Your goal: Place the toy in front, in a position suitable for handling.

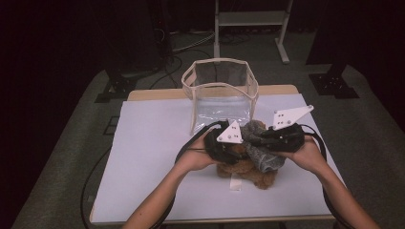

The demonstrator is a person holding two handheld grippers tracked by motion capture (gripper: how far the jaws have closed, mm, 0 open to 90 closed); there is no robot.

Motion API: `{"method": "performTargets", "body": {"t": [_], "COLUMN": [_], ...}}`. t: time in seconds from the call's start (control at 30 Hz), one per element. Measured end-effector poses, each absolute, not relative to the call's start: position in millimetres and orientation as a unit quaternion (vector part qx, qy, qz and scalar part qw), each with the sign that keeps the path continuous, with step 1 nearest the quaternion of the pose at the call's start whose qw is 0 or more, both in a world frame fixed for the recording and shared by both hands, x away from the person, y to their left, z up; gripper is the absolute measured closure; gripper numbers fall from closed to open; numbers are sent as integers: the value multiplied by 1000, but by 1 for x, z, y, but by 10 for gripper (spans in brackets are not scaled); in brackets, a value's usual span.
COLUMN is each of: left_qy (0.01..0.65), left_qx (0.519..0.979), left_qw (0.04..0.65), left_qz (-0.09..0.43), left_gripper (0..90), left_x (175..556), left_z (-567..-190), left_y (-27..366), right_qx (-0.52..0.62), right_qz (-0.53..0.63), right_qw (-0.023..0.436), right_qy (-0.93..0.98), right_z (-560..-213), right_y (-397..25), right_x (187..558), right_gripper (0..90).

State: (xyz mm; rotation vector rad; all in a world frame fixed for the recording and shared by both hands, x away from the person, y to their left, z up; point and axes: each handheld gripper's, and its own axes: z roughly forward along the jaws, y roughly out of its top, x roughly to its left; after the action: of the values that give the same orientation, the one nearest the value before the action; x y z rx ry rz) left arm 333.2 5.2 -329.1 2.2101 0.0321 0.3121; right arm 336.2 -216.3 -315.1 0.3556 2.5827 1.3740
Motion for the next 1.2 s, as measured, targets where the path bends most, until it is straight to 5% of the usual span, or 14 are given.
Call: {"method": "performTargets", "body": {"t": [0.43,1.03,1.2], "left_qy": [24,-8,-31], "left_qx": [886,873,873], "left_qw": [444,469,468], "left_qz": [128,132,135], "left_gripper": [528,507,506], "left_x": [336,332,329], "left_z": [-334,-296,-283], "left_y": [13,-11,-35], "right_qx": [126,253,239], "right_qz": [470,493,568], "right_qw": [97,84,96], "right_qy": [868,828,782], "right_z": [-324,-400,-363], "right_y": [-216,-313,-340], "right_x": [340,332,313], "right_gripper": [833,825,825]}}
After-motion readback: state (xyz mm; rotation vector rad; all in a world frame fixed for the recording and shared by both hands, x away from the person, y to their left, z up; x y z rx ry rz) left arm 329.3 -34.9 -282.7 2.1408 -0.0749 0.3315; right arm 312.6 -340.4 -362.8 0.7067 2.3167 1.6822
